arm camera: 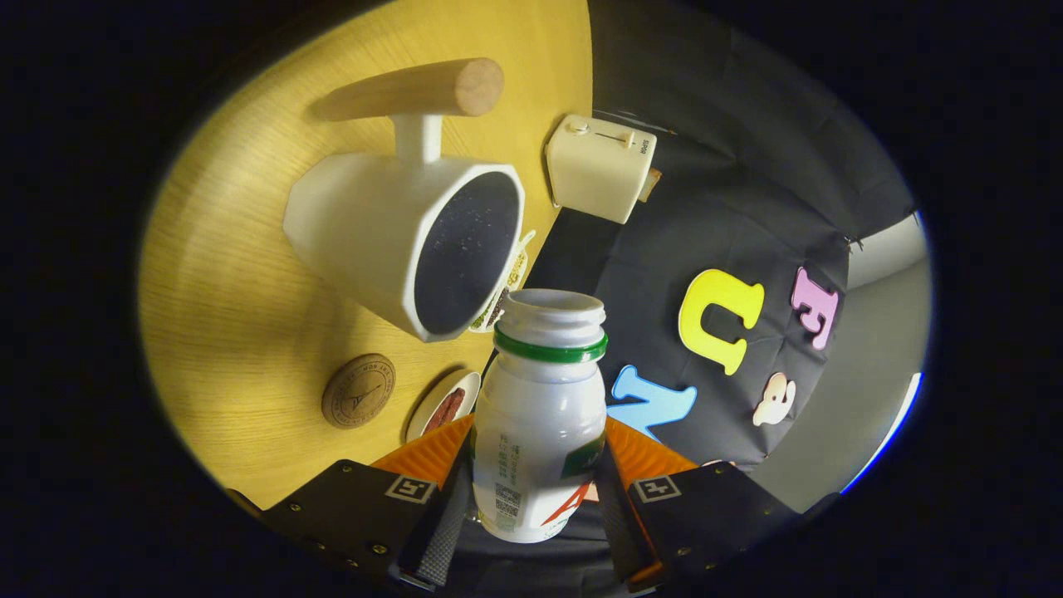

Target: Take the bottle from table, then pour the juice into the cup, finally place the bottle on the coaster

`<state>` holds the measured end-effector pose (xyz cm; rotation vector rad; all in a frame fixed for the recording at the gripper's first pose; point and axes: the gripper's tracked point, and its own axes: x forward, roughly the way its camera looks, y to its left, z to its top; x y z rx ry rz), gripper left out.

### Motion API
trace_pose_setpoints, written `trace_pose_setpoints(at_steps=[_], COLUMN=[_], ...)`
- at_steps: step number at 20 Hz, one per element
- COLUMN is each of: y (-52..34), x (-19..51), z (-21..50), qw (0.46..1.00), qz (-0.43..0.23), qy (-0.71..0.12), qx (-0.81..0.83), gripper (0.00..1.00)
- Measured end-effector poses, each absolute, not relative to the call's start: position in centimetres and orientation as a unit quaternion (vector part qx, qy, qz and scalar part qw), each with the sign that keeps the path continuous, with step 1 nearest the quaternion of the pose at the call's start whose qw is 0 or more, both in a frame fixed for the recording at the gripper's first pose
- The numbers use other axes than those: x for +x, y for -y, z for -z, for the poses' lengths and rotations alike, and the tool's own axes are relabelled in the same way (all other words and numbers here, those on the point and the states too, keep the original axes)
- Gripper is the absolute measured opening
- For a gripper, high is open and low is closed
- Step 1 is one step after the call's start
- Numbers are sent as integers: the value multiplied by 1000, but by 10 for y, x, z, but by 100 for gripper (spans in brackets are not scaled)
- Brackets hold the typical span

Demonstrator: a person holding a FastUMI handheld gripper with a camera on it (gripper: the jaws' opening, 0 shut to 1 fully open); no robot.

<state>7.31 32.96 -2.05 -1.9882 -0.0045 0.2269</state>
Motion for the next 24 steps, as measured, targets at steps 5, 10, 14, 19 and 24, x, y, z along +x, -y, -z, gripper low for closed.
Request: trace_pose_setpoints(at_steps=[5, 10, 14, 19, 24], y=[-323, -312, -301, -287, -278], x=[73, 73, 71, 69, 68], z=[27, 23, 19, 19, 17], qw=[604, 686, 756, 814, 845], qz=[-110, -122, -137, -154, -158], qy=[-14, -29, -48, -80, -89], qx=[-789, -716, -638, -554, -504], gripper=[71, 71, 72, 72, 71])
